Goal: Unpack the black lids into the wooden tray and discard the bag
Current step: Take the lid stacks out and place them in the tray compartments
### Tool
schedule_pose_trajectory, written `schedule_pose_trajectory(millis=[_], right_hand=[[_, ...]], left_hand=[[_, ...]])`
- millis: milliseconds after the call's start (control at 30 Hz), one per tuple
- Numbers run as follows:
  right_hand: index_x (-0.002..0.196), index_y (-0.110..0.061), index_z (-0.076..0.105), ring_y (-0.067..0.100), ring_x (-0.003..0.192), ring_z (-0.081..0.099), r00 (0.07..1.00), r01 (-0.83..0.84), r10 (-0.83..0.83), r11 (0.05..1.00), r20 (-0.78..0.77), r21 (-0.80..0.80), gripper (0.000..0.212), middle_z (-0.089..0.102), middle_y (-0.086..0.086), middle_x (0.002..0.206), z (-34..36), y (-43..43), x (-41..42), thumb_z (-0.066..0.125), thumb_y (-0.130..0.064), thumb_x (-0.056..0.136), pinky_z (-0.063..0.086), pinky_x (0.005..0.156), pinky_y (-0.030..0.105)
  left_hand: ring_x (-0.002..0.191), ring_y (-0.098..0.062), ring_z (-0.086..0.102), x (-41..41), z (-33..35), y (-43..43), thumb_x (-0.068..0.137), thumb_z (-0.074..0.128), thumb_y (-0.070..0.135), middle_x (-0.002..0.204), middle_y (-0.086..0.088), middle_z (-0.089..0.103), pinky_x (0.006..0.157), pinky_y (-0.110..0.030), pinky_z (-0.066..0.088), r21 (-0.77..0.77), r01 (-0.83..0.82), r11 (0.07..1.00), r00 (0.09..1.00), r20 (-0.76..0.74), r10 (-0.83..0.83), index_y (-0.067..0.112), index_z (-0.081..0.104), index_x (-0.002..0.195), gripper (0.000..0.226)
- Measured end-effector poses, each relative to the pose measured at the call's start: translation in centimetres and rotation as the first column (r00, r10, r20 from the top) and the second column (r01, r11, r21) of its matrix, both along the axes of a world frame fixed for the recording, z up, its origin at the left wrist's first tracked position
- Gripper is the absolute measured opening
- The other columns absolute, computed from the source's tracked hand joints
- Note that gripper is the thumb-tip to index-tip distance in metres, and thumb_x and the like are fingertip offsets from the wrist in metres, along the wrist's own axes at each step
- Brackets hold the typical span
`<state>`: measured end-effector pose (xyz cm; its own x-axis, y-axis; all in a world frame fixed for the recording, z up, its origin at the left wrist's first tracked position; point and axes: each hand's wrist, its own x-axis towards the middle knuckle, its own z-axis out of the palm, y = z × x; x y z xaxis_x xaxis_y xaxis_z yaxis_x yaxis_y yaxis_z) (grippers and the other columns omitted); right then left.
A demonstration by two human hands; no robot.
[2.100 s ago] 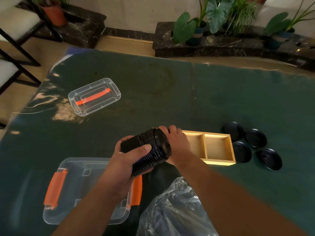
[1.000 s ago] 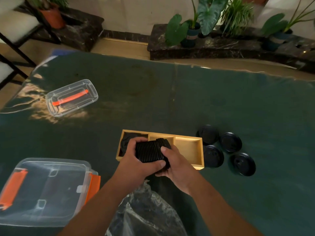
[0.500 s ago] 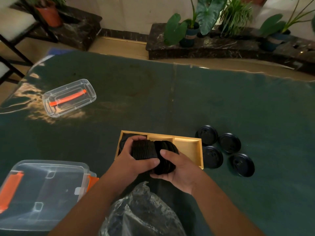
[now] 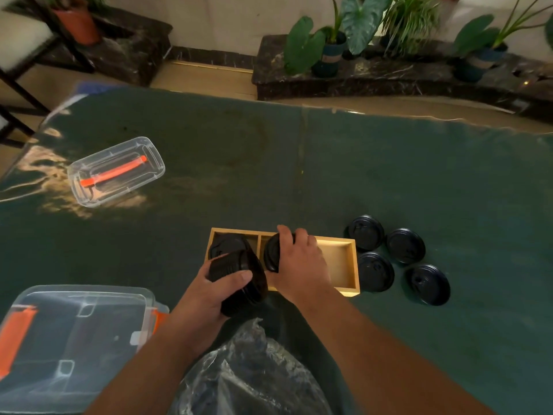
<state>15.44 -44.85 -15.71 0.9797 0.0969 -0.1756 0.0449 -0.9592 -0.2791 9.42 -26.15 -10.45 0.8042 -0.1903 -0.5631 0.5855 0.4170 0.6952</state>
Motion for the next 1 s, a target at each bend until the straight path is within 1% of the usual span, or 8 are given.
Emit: schedule_pose_trajectory(millis=[233, 333, 433, 533, 600, 700, 833, 1000], right_hand=[[0.163, -0.027, 0.006, 0.039, 0.145, 0.037, 0.995, -0.058, 0.063, 0.996, -0.079, 0.062, 0.118, 0.035, 0.015, 0.16, 0.5, -0.3, -0.2, 0.081, -0.06, 0.078, 0.039, 0.118, 0.056], [0.165, -0.027, 0.012, 0.034, 0.153, 0.029, 0.997, -0.074, 0.077, 0.991, -0.018, 0.107, 0.103, 0.031, 0.009, 0.167, 2.6, -2.9, -1.4, 0.07, -0.05, 0.083, 0.032, 0.123, 0.05], [0.16, -0.036, 0.029, 0.015, 0.149, 0.034, 0.999, 0.029, -0.033, 0.928, 0.004, 0.371, 0.086, 0.038, -0.017, 0.158, 4.8, -6.5, -4.1, 0.059, -0.044, 0.081, 0.037, 0.122, 0.04], [0.159, -0.051, 0.021, -0.009, 0.143, 0.034, 0.995, -0.011, 0.064, 0.823, -0.073, 0.568, 0.101, 0.028, -0.045, 0.147, 6.5, -6.6, -6.6, 0.075, -0.066, 0.075, 0.032, 0.114, 0.011], [0.16, -0.05, 0.018, -0.006, 0.137, 0.041, 0.994, -0.043, 0.092, 0.841, -0.065, 0.54, 0.113, 0.032, -0.031, 0.152, 6.2, -6.0, -7.0, 0.081, -0.07, 0.068, 0.036, 0.109, 0.012], [0.156, -0.047, 0.026, 0.009, 0.123, 0.053, 0.999, 0.031, -0.019, 0.886, -0.031, 0.463, 0.103, 0.043, -0.015, 0.144, 5.4, -6.9, -6.3, 0.081, -0.061, 0.07, 0.053, 0.101, 0.031], [0.155, -0.039, 0.026, 0.03, 0.128, 0.053, 0.992, 0.123, -0.121, 0.964, -0.026, 0.235, 0.097, 0.042, 0.001, 0.145, 3.9, -9.2, -4.6, 0.08, -0.06, 0.077, 0.054, 0.101, 0.049], [0.158, -0.031, 0.021, 0.038, 0.126, 0.053, 0.994, 0.085, -0.084, 0.996, -0.072, 0.018, 0.102, 0.043, 0.011, 0.145, 1.6, -9.5, -2.8, 0.082, -0.054, 0.079, 0.057, 0.096, 0.052]], left_hand=[[0.123, -0.048, 0.068, -0.4, -0.8, -0.9, 0.065, 0.1, 0.029, 0.133, -0.033, 0.068, 0.097, -0.054, 0.061, -0.075, 0.009, 0.997, 1.0, -0.01, -0.01, 0.01, 0.072, 0.129, 0.073], [0.124, -0.045, 0.068, -0.4, -1.0, -1.3, 0.073, 0.091, 0.023, 0.136, -0.032, 0.067, 0.101, -0.056, 0.058, -0.066, -0.009, 0.998, 0.999, -0.042, 0.007, 0.008, 0.066, 0.135, 0.069], [0.121, -0.037, 0.072, -0.2, -0.9, -2.6, 0.076, 0.086, 0.022, 0.137, -0.028, 0.069, 0.094, -0.048, 0.061, -0.06, -0.041, 0.997, 0.994, -0.104, 0.035, 0.006, 0.064, 0.136, 0.065], [0.125, -0.036, 0.069, -0.1, -0.2, -5.3, 0.079, 0.084, 0.028, 0.138, -0.025, 0.069, 0.095, -0.044, 0.063, -0.189, 0.046, 0.981, 0.991, -0.111, -0.068, 0.005, 0.064, 0.139, 0.067], [0.127, -0.036, 0.067, -0.2, 0.4, -7.6, 0.088, 0.077, 0.03, 0.137, -0.023, 0.07, 0.1, -0.045, 0.06, -0.258, 0.137, 0.957, 0.983, -0.084, -0.163, 0.008, 0.07, 0.136, 0.054], [0.131, -0.035, 0.066, 0.1, 0.5, -10.4, 0.099, 0.068, 0.029, 0.138, -0.021, 0.071, 0.113, -0.051, 0.05, -0.241, 0.1, 0.965, 0.98, -0.146, -0.138, 0.009, 0.069, 0.137, 0.043], [0.114, -0.028, 0.073, 1.0, 0.0, -12.7, 0.1, 0.072, 0.028, 0.124, -0.013, 0.076, 0.108, -0.046, 0.055, 0.136, 0.056, 0.989, 0.969, -0.247, -0.021, 0.016, 0.07, 0.124, 0.027], [0.094, -0.014, 0.069, 0.9, -0.9, -13.0, 0.105, 0.061, 0.02, 0.105, -0.001, 0.07, 0.098, -0.04, 0.051, 0.245, 0.117, 0.962, 0.991, -0.098, -0.095, 0.023, 0.071, 0.097, 0.013]])
